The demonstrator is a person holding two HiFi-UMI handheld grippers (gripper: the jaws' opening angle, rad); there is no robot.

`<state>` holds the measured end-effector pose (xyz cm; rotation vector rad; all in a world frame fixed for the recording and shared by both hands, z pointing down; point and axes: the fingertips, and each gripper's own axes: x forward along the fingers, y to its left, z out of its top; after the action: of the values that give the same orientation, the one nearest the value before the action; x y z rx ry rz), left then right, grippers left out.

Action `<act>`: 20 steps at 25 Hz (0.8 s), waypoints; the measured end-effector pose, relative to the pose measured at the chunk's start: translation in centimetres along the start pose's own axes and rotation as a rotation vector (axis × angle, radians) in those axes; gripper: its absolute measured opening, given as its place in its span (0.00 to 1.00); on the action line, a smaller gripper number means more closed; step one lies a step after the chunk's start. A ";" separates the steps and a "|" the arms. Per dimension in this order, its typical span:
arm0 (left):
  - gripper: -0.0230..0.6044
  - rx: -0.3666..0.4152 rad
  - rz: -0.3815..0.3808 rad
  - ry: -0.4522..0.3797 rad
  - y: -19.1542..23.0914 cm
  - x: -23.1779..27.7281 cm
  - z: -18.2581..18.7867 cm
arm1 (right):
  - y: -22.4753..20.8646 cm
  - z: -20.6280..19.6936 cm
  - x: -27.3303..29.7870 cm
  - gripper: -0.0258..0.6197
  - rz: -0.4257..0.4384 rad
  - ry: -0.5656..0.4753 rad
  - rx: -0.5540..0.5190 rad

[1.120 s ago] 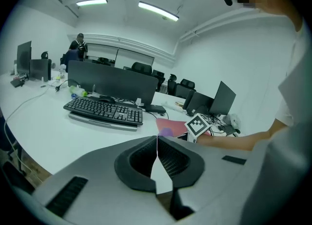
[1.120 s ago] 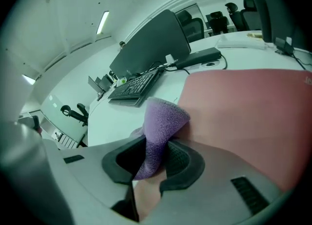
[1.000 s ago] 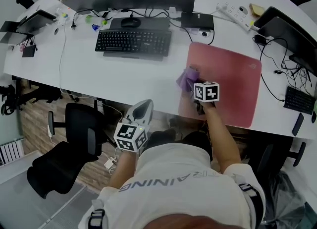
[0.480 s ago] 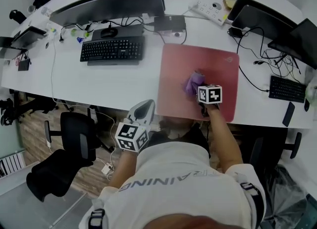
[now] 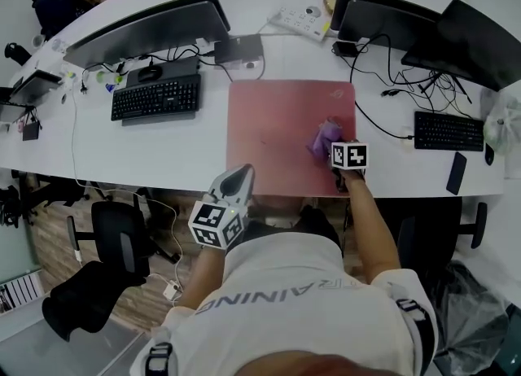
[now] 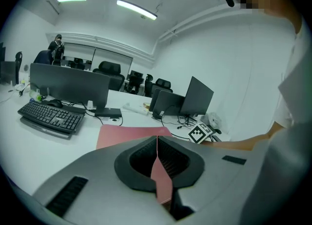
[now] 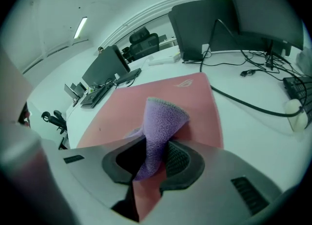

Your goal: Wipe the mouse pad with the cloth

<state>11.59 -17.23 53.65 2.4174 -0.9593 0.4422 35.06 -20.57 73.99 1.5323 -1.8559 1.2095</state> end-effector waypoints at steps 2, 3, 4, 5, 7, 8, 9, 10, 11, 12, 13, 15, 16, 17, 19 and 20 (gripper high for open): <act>0.09 -0.003 -0.007 0.001 -1.3 0.7 -0.2 | -1.9 -0.3 -1.0 0.21 -0.011 -0.002 0.005; 0.09 -0.005 -0.009 0.002 -1.9 1.0 -0.2 | -2.8 -0.4 -1.5 0.21 -0.017 -0.001 0.009; 0.09 -0.008 -0.011 0.002 -2.4 1.3 -0.3 | -3.6 -0.6 -2.0 0.21 -0.024 0.000 0.014; 0.09 -0.010 -0.014 0.000 -3.0 1.6 -0.4 | -4.5 -0.7 -2.4 0.21 -0.031 0.000 0.017; 0.09 -0.012 -0.023 -0.008 -4.1 2.0 -0.4 | -6.0 -1.1 -3.4 0.21 -0.047 -0.002 0.018; 0.09 -0.013 -0.027 -0.013 -4.6 2.2 -0.4 | -6.6 -1.2 -3.8 0.21 -0.055 -0.002 0.018; 0.09 -0.015 -0.031 -0.019 -5.1 2.3 -0.4 | -7.3 -1.4 -4.2 0.21 -0.063 -0.002 0.017; 0.09 -0.017 -0.034 -0.024 -5.4 2.5 -0.4 | -7.9 -1.5 -4.6 0.21 -0.073 -0.001 0.017; 0.09 -0.020 -0.035 -0.029 -5.8 2.6 -0.6 | -8.5 -1.7 -5.1 0.21 -0.084 0.001 0.016; 0.09 -0.026 -0.037 -0.034 -6.1 2.7 -0.8 | -9.2 -2.0 -5.5 0.21 -0.095 0.006 0.016; 0.09 -0.034 -0.038 -0.039 -6.5 2.8 -1.0 | -9.8 -2.4 -5.9 0.21 -0.108 0.012 0.016; 0.09 -0.047 -0.044 -0.047 -7.0 3.0 -1.4 | -11.2 -3.2 -6.7 0.21 -0.136 0.024 0.014; 0.09 -0.049 -0.048 -0.050 -7.3 3.1 -1.5 | -11.8 -3.4 -7.1 0.21 -0.153 0.025 0.009; 0.09 -0.048 -0.051 -0.053 -7.4 3.2 -1.5 | -12.3 -3.4 -7.3 0.21 -0.176 0.026 -0.008; 0.09 -0.048 -0.058 -0.062 -7.7 3.1 -1.4 | -12.7 -3.4 -8.1 0.21 -0.248 0.040 -0.099; 0.09 -0.048 -0.062 -0.066 -7.7 2.9 -1.3 | -12.3 -3.3 -8.5 0.21 -0.277 0.045 -0.158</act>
<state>18.87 -13.22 53.54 2.4240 -0.9095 0.3151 48.41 -13.16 73.21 1.5969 -1.6049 0.9404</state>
